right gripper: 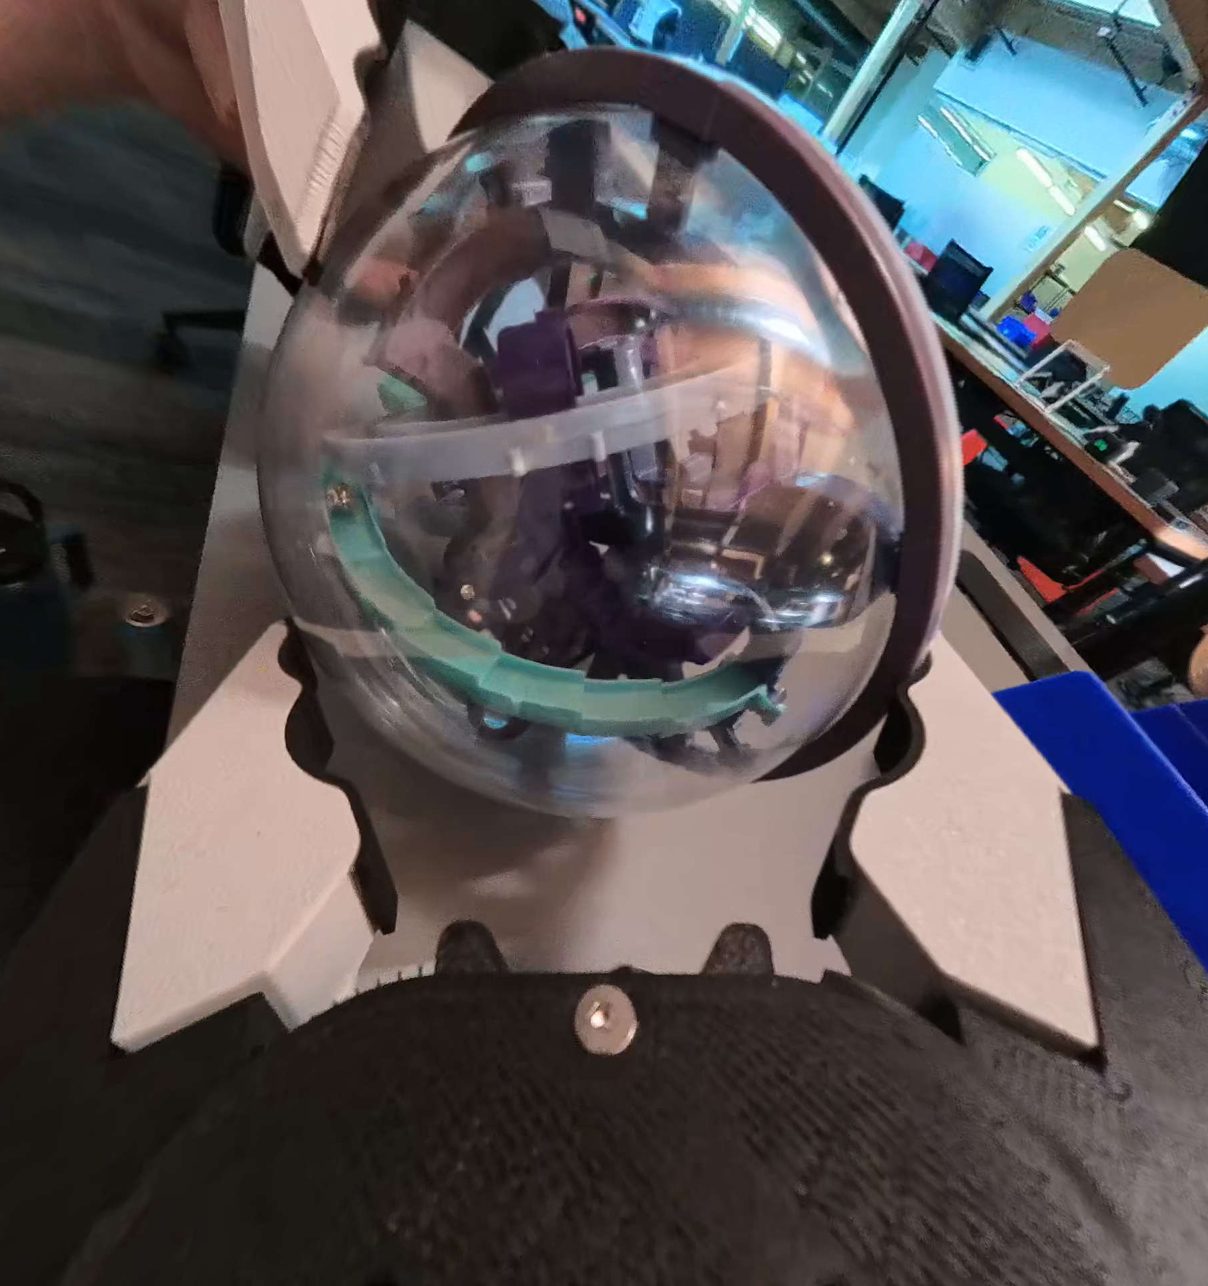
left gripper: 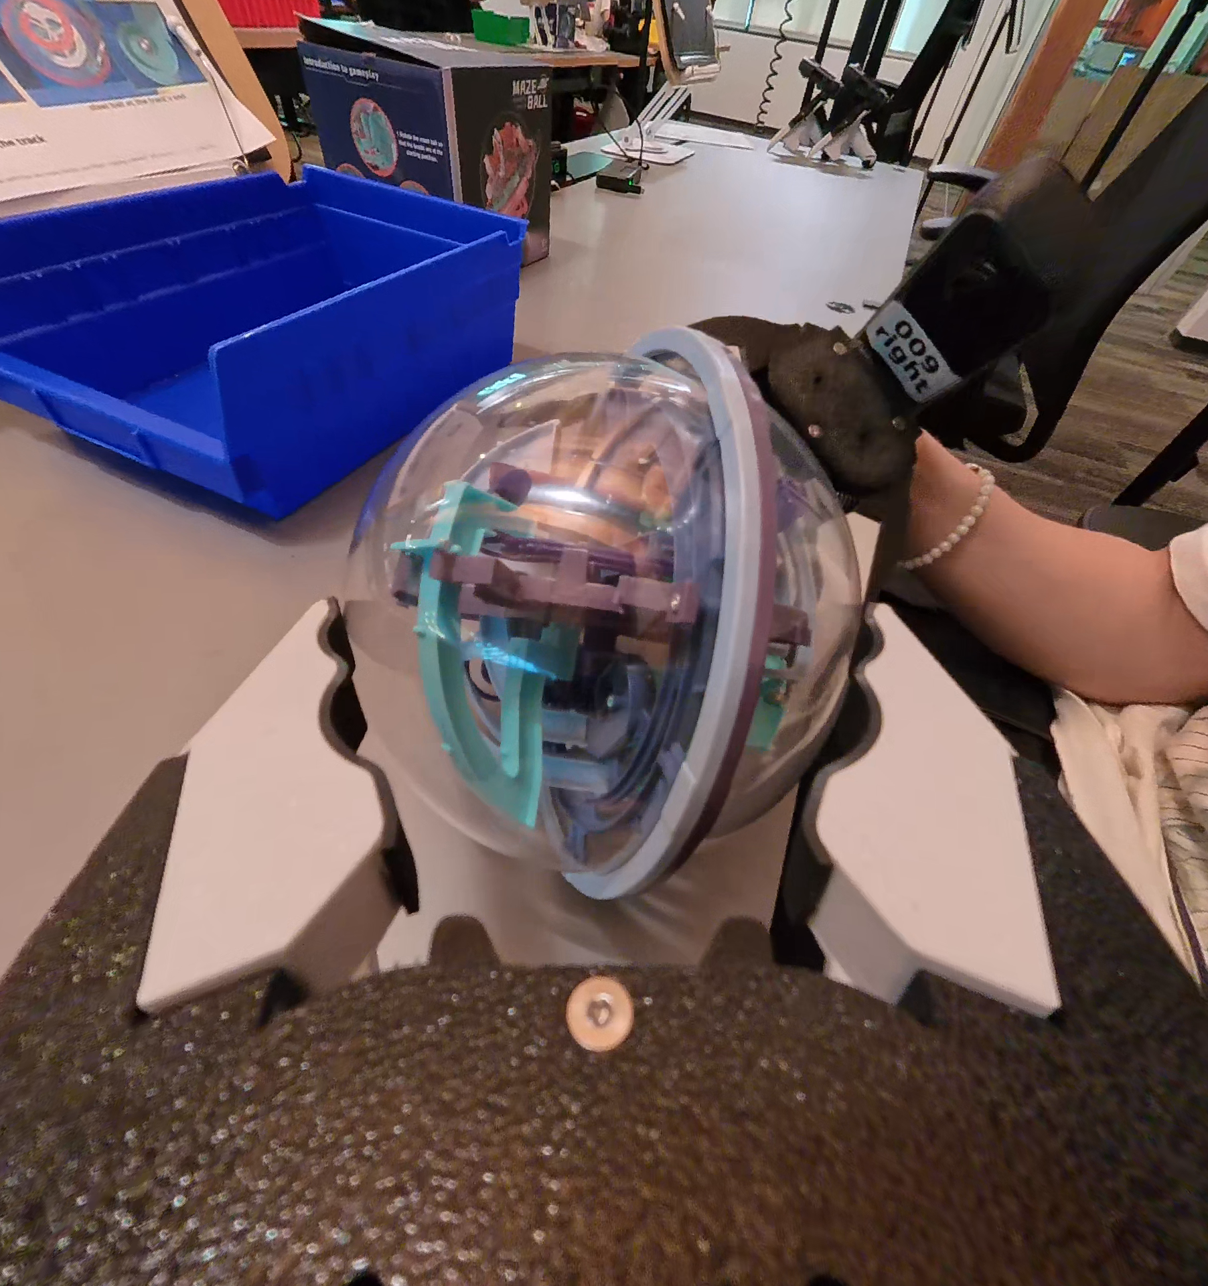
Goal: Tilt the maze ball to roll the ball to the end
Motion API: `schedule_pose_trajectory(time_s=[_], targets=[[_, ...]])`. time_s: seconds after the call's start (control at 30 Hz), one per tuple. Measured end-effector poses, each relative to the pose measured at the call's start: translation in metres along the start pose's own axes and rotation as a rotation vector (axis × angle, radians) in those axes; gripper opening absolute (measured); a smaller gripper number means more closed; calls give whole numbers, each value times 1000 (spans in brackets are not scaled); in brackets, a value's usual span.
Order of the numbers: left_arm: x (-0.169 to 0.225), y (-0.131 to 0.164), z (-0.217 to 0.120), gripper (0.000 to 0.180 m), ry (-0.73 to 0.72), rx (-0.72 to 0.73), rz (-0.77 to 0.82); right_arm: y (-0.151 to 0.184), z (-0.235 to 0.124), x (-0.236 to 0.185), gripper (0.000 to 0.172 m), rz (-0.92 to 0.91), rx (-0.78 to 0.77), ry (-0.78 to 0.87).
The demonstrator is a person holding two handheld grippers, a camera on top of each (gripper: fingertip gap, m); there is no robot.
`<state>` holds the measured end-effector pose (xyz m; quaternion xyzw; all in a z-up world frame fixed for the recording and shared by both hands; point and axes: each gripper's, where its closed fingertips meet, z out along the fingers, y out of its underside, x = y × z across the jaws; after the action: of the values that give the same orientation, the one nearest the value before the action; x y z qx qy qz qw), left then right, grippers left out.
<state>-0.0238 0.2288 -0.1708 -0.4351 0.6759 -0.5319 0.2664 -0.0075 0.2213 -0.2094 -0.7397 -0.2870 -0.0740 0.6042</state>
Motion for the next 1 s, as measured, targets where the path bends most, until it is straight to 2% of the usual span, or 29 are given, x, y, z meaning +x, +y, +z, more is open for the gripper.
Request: schedule_pose_trajectory(time_s=[0.1,0.2,0.3,0.53,0.8,1.0], targets=[[-2,3,-3,137,10,-6,-41,1,-6,-4,145,36,-10,-34],[-9,13,-4,139,7,-62,-121,5,-10,-1,136,49,-11,9],[-14,20,-3,139,-11,-90,-135,9,-8,1,130,49,-19,44],[-20,10,-5,142,6,-11,-278,-3,-5,-2,128,62,-9,49],[-23,-1,-14,141,80,114,-366,-4,-16,-11,101,-92,-48,20],[-22,-1,-14,141,74,109,-352,-8,-13,-12,110,-123,-19,35]])
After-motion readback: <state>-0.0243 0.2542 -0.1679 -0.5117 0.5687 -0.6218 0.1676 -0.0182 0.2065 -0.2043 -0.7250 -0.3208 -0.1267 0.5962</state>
